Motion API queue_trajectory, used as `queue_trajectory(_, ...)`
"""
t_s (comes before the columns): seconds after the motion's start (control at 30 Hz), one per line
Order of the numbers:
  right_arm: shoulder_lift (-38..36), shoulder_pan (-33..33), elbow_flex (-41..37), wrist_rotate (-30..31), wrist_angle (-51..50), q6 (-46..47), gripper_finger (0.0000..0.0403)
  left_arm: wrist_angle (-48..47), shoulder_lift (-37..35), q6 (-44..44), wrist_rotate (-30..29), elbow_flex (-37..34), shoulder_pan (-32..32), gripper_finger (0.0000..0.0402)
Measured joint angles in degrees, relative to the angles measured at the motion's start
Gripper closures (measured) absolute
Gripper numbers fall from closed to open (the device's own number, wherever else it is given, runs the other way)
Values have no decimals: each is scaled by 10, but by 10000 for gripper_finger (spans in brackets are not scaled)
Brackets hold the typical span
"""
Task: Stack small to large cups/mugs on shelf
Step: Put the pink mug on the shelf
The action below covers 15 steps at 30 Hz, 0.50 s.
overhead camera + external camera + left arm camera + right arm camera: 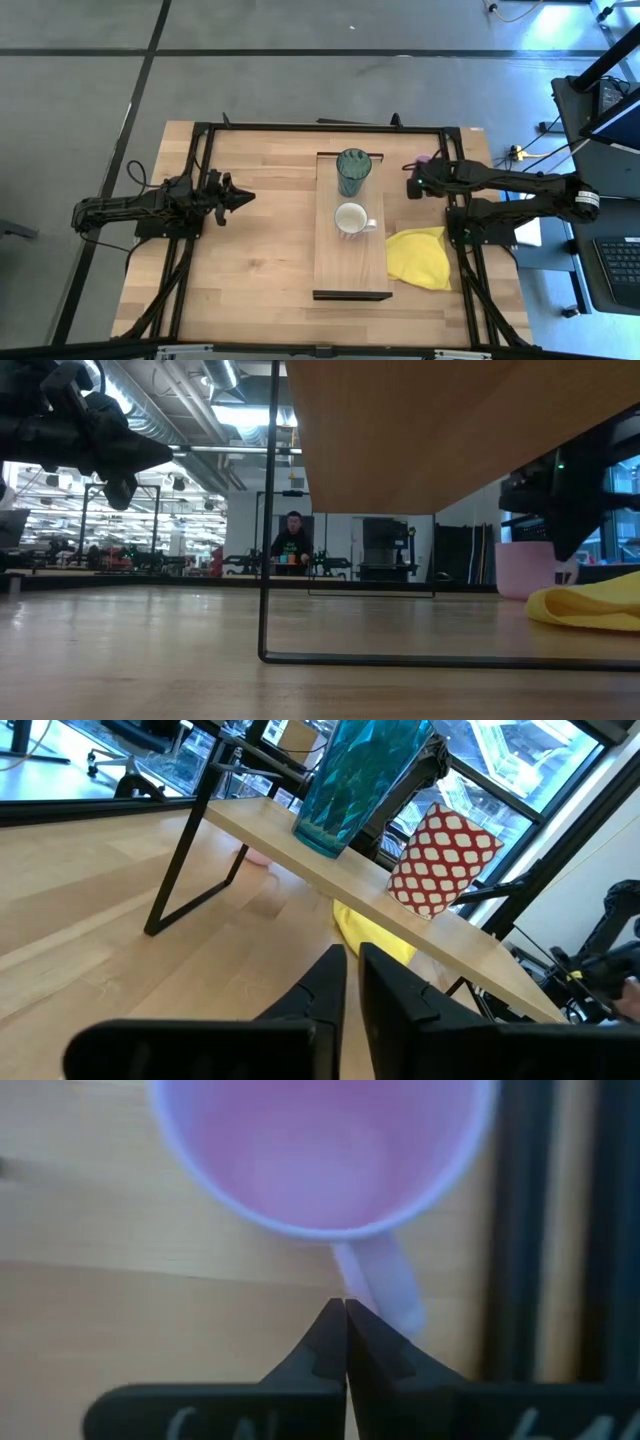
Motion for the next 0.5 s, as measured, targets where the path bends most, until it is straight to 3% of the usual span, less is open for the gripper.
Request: queue_trajectory(0.5,-2,-16,2,128,-35,3,398,0,0,0,0,0,0,387)
